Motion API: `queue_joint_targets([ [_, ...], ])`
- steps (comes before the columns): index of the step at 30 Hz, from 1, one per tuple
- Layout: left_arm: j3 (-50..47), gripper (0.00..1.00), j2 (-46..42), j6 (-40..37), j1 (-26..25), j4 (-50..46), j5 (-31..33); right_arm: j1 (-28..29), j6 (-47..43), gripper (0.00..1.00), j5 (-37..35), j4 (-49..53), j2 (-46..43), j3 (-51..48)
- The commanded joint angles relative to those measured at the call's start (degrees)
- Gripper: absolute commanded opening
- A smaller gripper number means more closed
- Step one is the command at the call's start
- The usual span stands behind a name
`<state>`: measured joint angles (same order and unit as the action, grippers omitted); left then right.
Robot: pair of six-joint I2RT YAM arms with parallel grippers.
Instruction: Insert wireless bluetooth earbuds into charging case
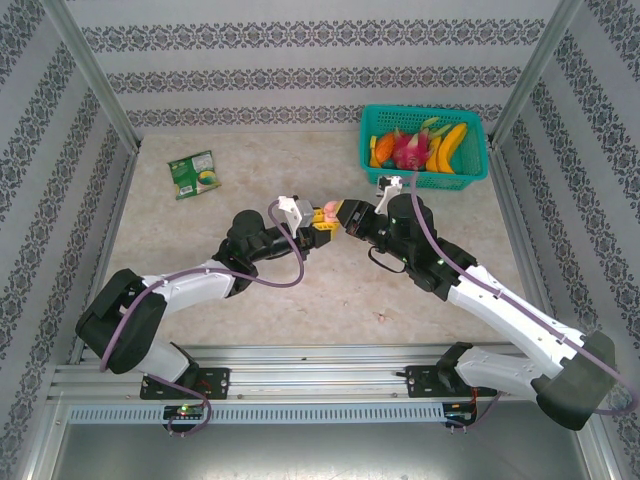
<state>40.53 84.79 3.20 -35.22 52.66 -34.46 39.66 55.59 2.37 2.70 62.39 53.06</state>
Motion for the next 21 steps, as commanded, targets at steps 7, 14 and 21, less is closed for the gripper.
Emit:
queue_joint_targets([
  [7, 1.06, 0.00, -2.42, -1.44, -0.82, -1.15, 0.74, 0.73, -0.61, 0.14, -0.14, -1.29, -0.92, -0.99],
  [14, 1.25, 0.00, -2.79, -1.53, -0.82, -1.60, 1.31, 1.22, -1.69, 0.14, -1.28, 0.08, -2.23, -2.45],
  [21, 1.69, 0.00, -2.91, -1.33, -0.81, -1.89, 1.73, 2.23, -2.68, 0.14, -0.55, 0.76, -1.15, -1.69],
])
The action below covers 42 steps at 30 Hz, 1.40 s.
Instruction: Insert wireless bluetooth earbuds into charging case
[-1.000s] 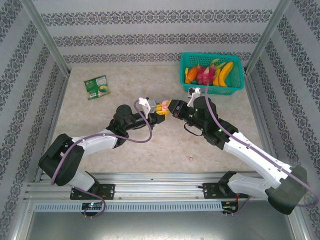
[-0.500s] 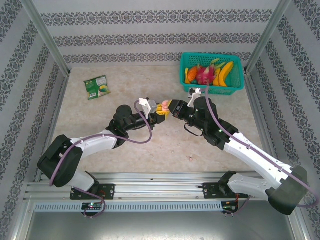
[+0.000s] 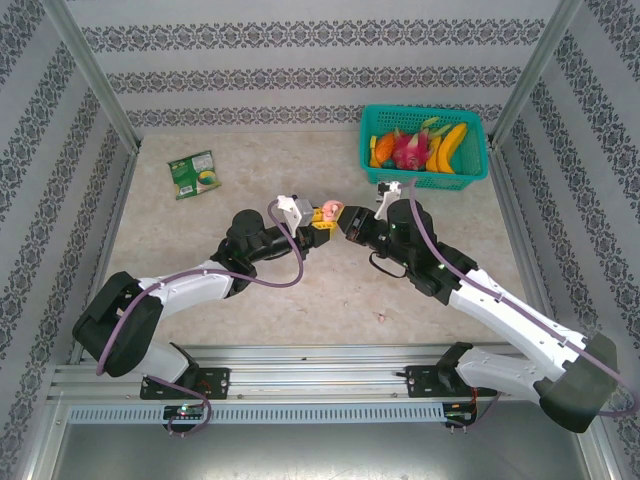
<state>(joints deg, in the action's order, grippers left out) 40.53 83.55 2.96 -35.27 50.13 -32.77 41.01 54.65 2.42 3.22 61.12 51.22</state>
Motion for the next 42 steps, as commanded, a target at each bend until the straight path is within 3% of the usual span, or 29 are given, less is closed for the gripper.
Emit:
queue_joint_targets([
  [1, 1.74, 0.00, -1.66, -1.12, -0.78, 0.71, 0.02, 1.06, -1.79, 0.14, -0.59, 0.22, 0.35, 0.19],
  [6, 1.49, 0.00, -1.68, -1.20, -0.77, 0.48, 0.26, 1.02, -1.83, 0.18, -1.20, 0.64, -0.33, 0.27],
  [16, 0.97, 0.00, -1.44, -1.85, -0.77, -0.63, 0.49, 0.49, -2.53, 0.52, -3.57, 5.75, -4.76, 2.72],
  [20, 0.99, 0.00, -1.69, -2.23, -0.77, -1.66, 0.33, -0.01, -2.54, 0.59, -1.81, 6.54, -2.99, 5.33],
  [42, 1.31, 0.00, -2.60, -2.52, -0.77, -3.20, -0.23, -0.58, -2.06, 0.61, 3.15, 4.67, 4.96, 9.75],
])
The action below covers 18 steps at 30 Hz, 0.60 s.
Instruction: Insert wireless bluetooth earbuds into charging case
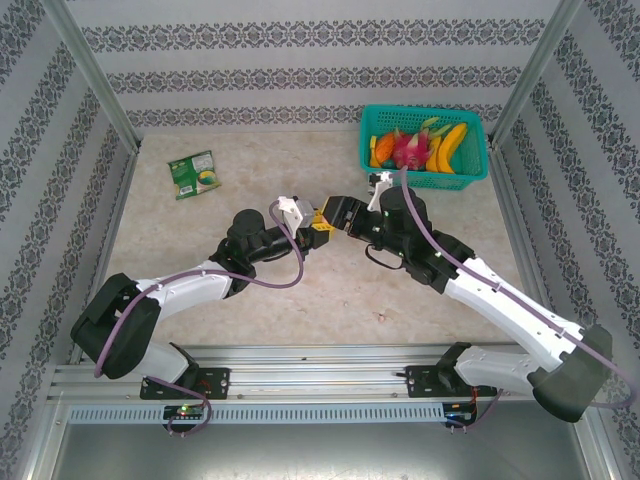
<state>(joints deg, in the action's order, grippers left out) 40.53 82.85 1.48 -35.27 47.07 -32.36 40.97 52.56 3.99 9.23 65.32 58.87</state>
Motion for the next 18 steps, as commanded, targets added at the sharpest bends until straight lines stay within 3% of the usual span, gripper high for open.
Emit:
queue_joint_targets([
  [1, 1.30, 0.00, -1.96, -1.04, -0.77, -0.14, -0.62, -0.55, -0.06, 0.60, 1.95, -1.52, 1.01, 2.29],
  [18, 1.37, 0.00, -2.21, -0.93, -0.77, -0.73, -0.68, -4.06, -5.01, 0.58, 10.99, -2.24, 2.14, 2.07],
])
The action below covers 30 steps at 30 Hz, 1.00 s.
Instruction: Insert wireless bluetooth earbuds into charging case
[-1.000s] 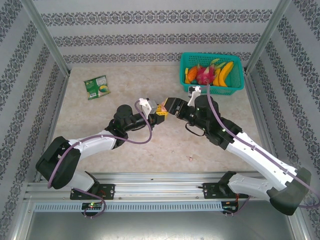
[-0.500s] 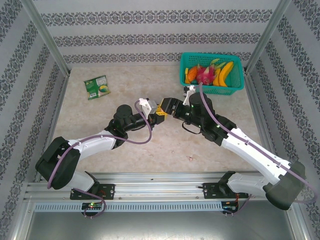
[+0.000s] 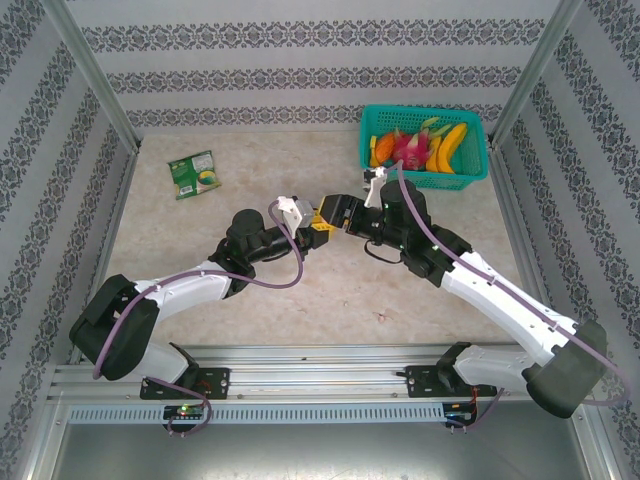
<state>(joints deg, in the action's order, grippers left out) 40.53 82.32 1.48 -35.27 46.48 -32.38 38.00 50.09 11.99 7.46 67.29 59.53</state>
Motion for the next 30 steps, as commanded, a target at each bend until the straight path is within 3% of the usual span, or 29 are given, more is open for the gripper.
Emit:
queue_joint_targets([
  [1, 1.35, 0.00, -1.60, -0.95, -0.77, -0.18, -0.53, -1.58, -2.38, 0.58, 3.19, -0.36, -0.18, 1.16],
  [8, -0.29, 0.00, -2.38, -1.49, -0.77, -0.16, 2.76, -4.19, -0.40, 0.58, -0.30, 3.61, -7.71, -1.83],
  [14, -3.28, 0.00, -4.86, -2.20, 0.01, 0.10, 8.38, -4.50, 3.13, 0.56, -13.54, 26.52, -11.49, -5.25],
  [17, -4.68, 0.00, -6.02, -2.10, 0.65, 0.54, 10.11, -4.21, 7.44, 0.55, -18.61, 32.44, -12.99, -11.66],
  [23, -5.94, 0.00, -7.35, -1.66, 1.34, 0.10, 10.64, -0.18, 13.89, 0.53, -21.39, 33.07, -14.50, -23.54],
  [30, -5.80, 0.00, -7.59, -1.30, 1.52, 0.03, 10.23, 7.25, 17.88, 0.51, -23.36, 33.43, -6.99, -26.86],
])
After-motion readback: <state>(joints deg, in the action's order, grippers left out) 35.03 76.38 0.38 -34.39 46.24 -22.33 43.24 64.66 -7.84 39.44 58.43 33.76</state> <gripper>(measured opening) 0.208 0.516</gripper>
